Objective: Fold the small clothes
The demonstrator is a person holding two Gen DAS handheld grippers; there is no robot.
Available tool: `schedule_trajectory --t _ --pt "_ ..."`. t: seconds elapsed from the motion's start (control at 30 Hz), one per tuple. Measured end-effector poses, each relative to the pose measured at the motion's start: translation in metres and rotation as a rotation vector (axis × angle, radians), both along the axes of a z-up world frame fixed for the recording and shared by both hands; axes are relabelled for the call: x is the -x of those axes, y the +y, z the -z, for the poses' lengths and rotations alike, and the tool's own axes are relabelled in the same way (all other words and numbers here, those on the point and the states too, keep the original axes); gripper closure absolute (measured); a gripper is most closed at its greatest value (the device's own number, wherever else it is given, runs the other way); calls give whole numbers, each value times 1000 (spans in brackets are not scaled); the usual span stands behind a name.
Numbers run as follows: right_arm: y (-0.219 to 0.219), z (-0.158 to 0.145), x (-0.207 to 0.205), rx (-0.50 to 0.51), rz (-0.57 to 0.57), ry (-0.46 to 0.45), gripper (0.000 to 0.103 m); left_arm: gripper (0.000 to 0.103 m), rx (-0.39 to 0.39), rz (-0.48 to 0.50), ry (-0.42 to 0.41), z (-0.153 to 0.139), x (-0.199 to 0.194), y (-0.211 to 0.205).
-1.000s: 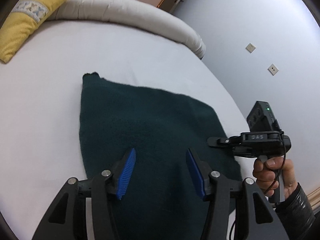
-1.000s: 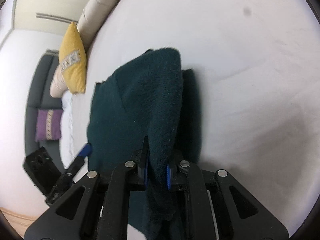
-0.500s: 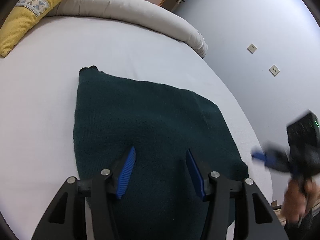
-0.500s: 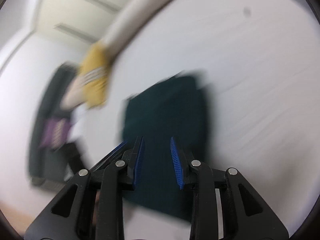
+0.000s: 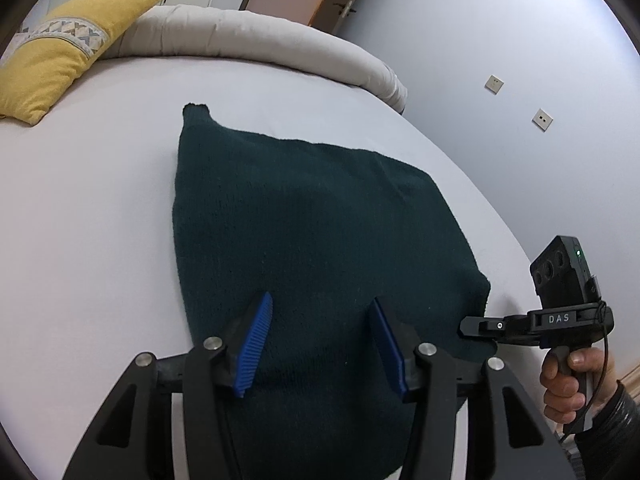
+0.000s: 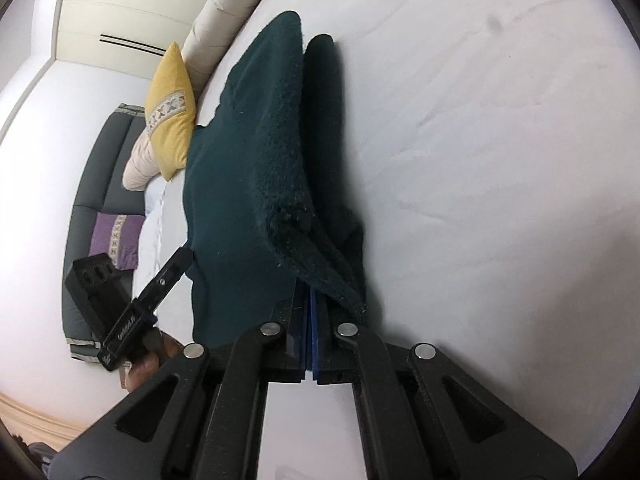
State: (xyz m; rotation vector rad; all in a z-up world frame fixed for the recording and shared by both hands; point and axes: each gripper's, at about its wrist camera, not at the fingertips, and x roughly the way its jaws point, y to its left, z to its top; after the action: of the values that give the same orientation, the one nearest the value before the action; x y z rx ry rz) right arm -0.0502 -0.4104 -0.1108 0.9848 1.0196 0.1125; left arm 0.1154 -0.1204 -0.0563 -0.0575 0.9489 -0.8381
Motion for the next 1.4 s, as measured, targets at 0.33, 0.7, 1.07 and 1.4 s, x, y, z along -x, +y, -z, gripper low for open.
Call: schedule_trajectory --t 0.33,0.7,1.07,1.4 --pt "-6 -61 4 86 -38 -90 95 52 -42 11 13 -12 -7 -3" --pt "-32 -16 -109 22 -2 -48 103 52 -110 75 1 -2 -39 -34" --pt "-9 -64 -189 117 -103 -88 95 53 -88 70 7 4 -41 -36" --pt "-39 -19 -225 88 38 -59 103 53 -70 67 15 8 -40 -34"
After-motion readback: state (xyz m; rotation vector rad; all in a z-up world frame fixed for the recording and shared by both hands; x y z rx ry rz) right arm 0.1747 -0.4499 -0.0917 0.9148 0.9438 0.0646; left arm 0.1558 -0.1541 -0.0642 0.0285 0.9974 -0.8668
